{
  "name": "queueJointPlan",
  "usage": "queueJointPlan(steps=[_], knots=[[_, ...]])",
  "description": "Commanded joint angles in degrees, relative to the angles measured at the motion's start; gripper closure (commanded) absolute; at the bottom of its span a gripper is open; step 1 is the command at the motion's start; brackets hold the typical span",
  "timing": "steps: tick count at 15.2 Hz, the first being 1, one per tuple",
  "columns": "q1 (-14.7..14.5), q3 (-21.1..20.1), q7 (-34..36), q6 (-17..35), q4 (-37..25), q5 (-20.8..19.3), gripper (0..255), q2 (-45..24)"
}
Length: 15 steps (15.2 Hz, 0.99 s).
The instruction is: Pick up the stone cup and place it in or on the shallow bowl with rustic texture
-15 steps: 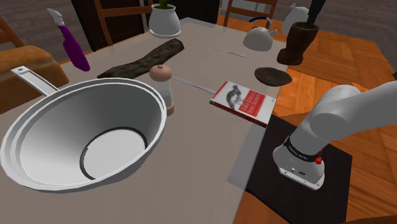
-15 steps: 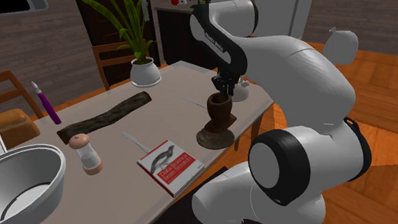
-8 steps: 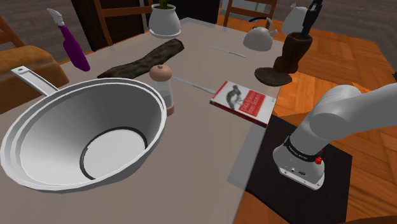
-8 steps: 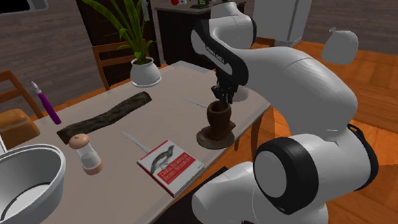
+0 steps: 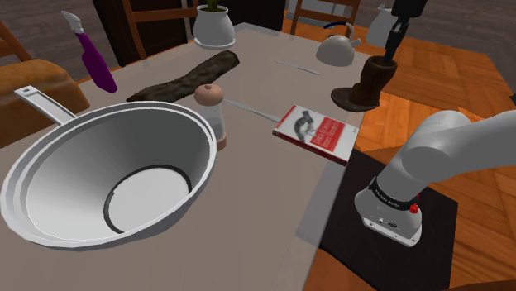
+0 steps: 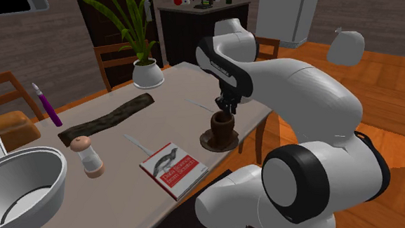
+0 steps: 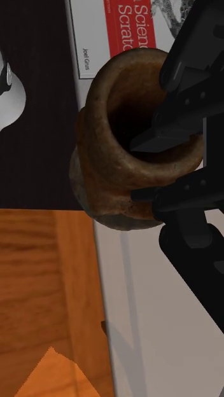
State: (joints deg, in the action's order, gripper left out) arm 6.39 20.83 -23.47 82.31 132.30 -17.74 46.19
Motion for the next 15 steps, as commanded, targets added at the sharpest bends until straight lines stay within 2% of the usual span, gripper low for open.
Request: queueJointPlan(steps=[1,10,11,15], knots=[[0.2,0.2,0.2,1.2,1.8,-0.3,255,0.7],[0.2,0.4,0.3,2.0,2.8,-0.4,255,0.9],[0.3,0.4,0.3,1.9,2.8,-0.4,0,0.9],[0.2,0.4,0.4,2.0,2.9,-0.4,0,0.9]])
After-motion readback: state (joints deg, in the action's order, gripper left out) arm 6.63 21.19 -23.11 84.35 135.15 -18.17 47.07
